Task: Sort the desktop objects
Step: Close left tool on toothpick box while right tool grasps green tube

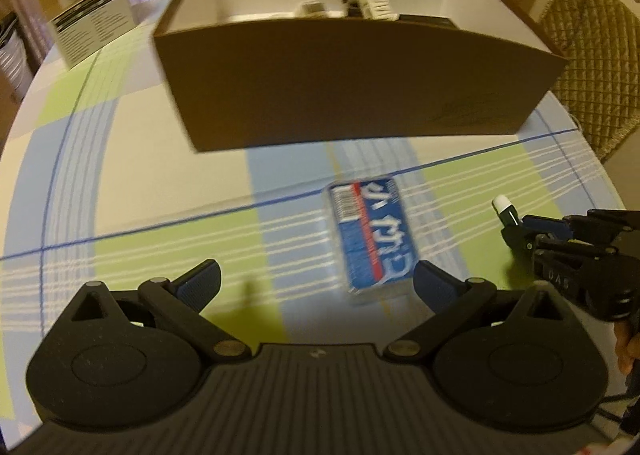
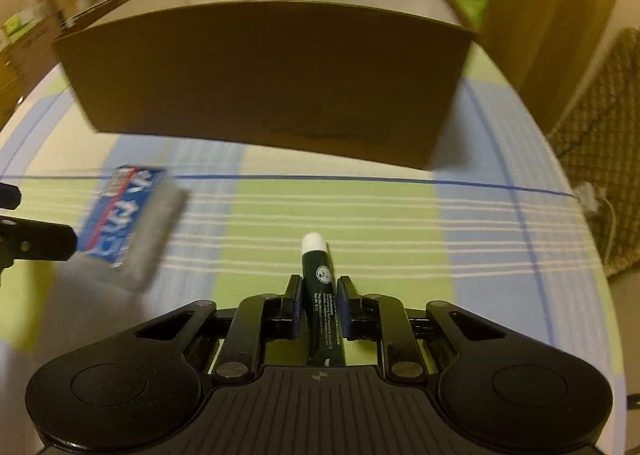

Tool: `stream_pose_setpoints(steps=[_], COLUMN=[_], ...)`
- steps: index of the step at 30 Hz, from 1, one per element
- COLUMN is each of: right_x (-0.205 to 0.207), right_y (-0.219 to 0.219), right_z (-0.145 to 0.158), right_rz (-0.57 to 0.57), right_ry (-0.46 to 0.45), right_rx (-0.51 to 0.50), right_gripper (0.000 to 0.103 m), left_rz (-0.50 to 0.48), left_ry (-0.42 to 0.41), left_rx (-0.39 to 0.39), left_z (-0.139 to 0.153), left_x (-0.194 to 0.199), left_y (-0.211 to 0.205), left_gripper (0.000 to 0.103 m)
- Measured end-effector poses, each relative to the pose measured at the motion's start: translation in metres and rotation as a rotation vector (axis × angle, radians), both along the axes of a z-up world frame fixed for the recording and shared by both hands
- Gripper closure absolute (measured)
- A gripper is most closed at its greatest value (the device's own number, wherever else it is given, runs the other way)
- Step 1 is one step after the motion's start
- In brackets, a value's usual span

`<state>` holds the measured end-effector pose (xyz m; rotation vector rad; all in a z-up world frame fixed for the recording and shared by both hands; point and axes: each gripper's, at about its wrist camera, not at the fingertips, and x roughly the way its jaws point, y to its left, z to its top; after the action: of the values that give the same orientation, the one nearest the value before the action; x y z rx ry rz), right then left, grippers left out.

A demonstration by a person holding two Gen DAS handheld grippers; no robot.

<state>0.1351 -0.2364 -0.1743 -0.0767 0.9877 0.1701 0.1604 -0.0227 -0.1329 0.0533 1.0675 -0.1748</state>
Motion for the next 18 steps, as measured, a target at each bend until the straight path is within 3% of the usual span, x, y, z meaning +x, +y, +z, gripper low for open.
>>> stream_pose_setpoints(steps=[10, 14, 15, 18], right_x=[0.002, 0.002, 0.003, 0.007], right_y=[-0.032, -0.034, -0.033, -0.032], right_z=[0.001, 0.001, 0.0, -0.001], right_rz=[-0.042, -0.023, -0.017, -0.006], right_ry=[-0.021, -0.04, -0.045, -0.052], right_rx=[0.034, 0.033, 0.027, 0.011], right_gripper=[0.088, 0.088, 0.088, 0.087], left_rz=[-0.075, -0.09, -0.087, -0.074], left_ry=[-0.008, -0.015, -0.012, -0.01], left_rx=[0.016, 0.048, 0.049, 0.017], left_z=[-0.025, -0.038, -0.041, -0.045], left_x=[0.031, 0.039, 0.04, 0.039], left_y=[-0.034, -0.038, -0.037, -0.035], left_gripper=[0.01, 0.029, 0.029, 0.043])
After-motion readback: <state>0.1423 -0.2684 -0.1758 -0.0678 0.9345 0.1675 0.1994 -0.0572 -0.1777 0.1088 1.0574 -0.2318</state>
